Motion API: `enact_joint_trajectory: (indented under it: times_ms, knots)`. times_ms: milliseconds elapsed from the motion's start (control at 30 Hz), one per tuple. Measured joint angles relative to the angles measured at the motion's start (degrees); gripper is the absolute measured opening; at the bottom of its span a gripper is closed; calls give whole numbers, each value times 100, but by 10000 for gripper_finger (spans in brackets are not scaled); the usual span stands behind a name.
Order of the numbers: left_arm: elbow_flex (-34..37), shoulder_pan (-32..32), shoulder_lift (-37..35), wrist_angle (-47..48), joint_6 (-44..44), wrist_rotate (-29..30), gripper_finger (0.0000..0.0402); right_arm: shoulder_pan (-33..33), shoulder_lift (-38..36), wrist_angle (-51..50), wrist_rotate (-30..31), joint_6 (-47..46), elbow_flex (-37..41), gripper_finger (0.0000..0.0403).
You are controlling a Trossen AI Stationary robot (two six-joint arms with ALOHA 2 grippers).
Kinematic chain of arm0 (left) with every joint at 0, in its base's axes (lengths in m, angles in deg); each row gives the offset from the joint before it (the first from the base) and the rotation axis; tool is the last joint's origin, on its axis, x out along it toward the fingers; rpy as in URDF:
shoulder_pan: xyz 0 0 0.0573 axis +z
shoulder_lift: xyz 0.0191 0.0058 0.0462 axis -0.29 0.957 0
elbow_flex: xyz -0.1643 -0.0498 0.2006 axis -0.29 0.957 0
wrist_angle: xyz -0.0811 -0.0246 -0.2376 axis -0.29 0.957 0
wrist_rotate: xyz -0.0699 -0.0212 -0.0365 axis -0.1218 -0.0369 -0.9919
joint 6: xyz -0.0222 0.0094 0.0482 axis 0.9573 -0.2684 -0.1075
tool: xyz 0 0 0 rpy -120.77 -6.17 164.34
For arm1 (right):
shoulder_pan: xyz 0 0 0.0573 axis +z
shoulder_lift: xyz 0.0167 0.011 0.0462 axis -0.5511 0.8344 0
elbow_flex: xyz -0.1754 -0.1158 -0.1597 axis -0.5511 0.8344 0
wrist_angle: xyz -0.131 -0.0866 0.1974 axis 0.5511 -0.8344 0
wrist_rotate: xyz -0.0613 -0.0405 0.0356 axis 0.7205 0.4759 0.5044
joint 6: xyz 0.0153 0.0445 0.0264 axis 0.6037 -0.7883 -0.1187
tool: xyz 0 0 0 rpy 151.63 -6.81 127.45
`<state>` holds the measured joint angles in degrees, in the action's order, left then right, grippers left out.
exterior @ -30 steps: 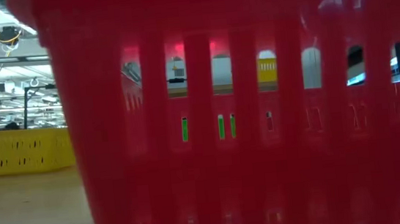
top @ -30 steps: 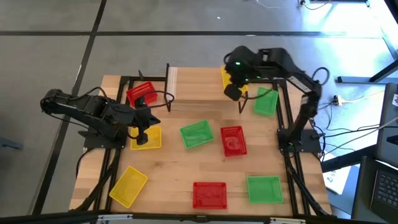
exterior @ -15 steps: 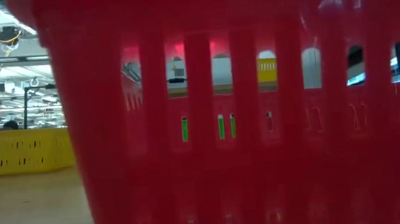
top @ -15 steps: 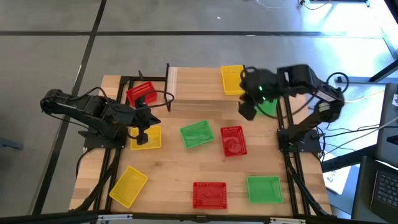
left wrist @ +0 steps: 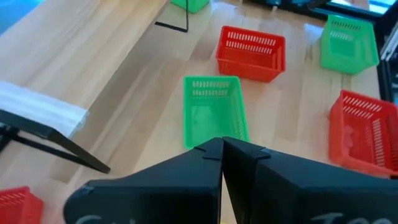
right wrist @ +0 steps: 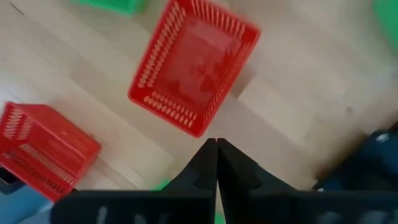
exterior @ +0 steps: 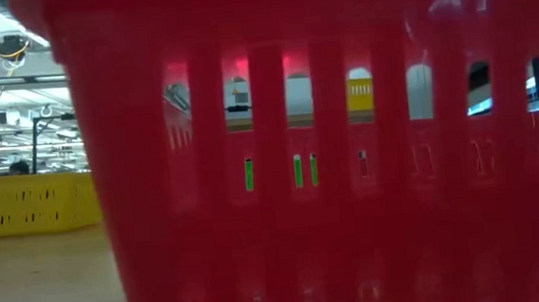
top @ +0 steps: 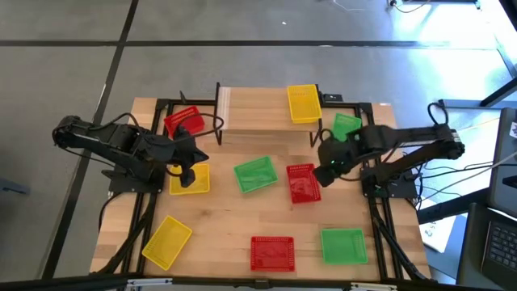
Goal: Stack baskets on shelf by color
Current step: Put the middle red bin on the shelf
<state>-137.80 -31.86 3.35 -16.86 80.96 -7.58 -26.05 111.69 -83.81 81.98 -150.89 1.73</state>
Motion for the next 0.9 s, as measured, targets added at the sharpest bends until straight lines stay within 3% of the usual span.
enact_joint_trajectory:
  times_ms: [367, 600, 900]
  knots:
    - [0, 0, 0, 0, 274, 2, 0, -374, 2, 1566, -573, -458, 1787, 75]
    - [0, 0, 0, 1, 274, 4, 0, -711, 4, 2911, -712, -475, 2704, 79]
    - [0, 0, 0, 0, 234, 4, 0, -990, 4, 3302, -748, -412, 3061, 79]
